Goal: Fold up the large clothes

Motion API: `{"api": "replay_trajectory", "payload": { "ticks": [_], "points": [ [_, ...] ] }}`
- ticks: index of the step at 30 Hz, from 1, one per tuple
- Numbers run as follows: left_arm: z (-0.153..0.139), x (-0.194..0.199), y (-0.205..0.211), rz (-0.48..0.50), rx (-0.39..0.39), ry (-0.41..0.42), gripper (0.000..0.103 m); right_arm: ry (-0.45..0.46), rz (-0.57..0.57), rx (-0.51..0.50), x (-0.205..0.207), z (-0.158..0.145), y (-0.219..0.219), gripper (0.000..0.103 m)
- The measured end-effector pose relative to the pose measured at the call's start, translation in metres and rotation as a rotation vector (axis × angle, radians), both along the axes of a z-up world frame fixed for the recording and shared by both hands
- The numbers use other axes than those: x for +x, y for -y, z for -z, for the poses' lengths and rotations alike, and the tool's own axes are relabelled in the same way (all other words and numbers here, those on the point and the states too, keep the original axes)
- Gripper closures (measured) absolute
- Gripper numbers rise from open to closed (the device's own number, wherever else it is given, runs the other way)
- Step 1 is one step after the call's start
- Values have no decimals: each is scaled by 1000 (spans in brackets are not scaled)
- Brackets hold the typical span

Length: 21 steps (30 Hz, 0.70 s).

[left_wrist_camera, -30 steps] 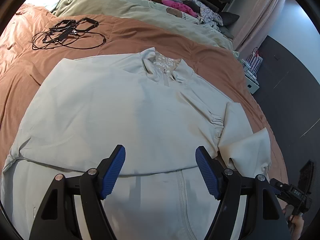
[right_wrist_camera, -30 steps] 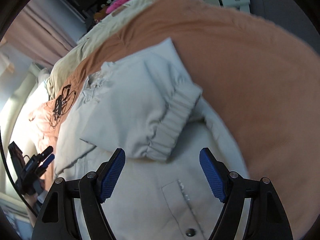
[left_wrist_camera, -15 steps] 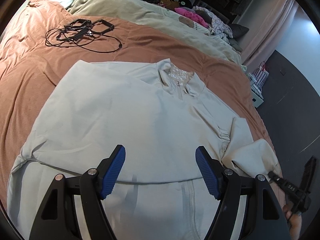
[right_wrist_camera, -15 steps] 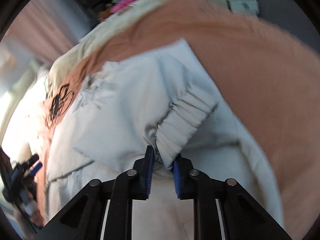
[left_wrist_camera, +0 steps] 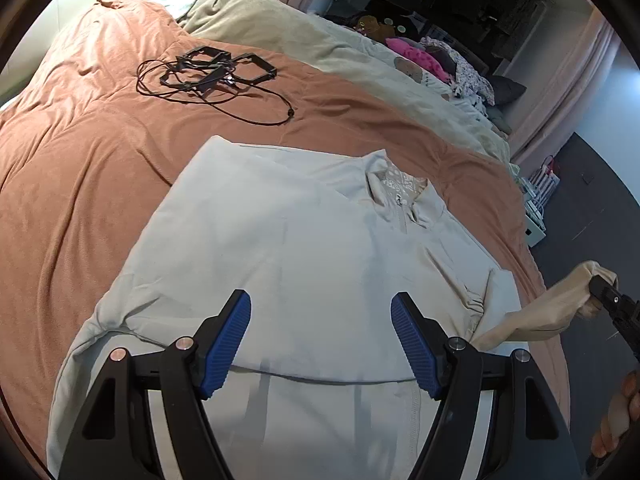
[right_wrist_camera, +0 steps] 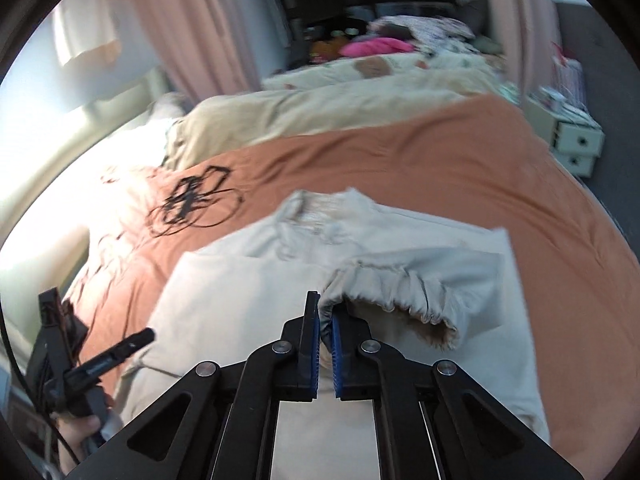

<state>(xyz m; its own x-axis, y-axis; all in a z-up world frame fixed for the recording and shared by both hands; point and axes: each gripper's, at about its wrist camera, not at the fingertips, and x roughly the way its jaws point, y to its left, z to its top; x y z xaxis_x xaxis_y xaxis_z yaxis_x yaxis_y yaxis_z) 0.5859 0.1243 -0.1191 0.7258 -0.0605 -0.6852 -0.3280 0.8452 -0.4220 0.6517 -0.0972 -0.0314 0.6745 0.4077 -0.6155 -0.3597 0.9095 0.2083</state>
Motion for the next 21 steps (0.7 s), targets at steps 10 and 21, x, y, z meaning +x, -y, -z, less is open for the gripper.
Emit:
{"api": "replay_trajectory", "payload": {
  "ticks": [10, 21],
  "points": [
    [8, -7, -31, -113, 9, -41, 30, -29, -195, 36, 5, 16, -103, 98],
    [16, 6, -17, -67, 4, -49, 30, -102, -220, 100, 8, 48, -89, 34]
  ]
}}
